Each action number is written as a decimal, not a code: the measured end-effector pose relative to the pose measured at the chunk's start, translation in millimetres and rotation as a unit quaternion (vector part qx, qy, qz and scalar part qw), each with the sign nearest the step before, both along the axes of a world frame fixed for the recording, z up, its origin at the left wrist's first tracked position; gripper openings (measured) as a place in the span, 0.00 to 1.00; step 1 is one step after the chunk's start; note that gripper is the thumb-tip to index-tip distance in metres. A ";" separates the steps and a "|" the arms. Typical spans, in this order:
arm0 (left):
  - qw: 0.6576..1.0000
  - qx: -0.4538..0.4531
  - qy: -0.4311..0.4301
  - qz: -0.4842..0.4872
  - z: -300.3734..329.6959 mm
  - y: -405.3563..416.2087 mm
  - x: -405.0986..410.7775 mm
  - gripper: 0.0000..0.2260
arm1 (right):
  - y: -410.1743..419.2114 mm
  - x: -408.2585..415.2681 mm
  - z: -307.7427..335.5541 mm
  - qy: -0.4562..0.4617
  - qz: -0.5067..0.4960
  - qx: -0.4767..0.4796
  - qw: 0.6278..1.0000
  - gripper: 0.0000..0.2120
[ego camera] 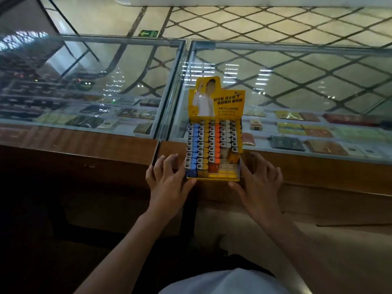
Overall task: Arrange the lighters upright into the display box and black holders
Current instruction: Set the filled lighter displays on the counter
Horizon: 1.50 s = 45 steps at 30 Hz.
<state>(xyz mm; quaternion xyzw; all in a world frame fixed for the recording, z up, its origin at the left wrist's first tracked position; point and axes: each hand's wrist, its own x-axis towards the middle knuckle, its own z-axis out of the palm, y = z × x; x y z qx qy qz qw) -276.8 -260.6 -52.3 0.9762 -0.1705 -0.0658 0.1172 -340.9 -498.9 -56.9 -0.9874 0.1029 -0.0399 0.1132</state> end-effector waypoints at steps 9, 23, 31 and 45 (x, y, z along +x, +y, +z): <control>0.996 -0.085 0.018 0.026 3.0 -3.3 -31.7 0.19 | 3.2 -25.6 1.0 0.012 0.013 0.121 0.992 0.34; 0.834 -0.444 0.324 0.053 -0.3 -23.2 -6.5 0.41 | 11.3 -8.2 -7.5 0.021 0.037 0.523 0.851 0.43; 0.828 -0.453 0.321 0.080 -7.2 -23.3 -17.6 0.39 | 18.8 -22.2 -23.5 -0.018 0.015 0.493 0.870 0.41; 0.809 -0.459 0.367 0.024 4.4 -23.7 -7.4 0.43 | 4.3 -8.0 -10.7 0.062 0.060 0.583 0.808 0.46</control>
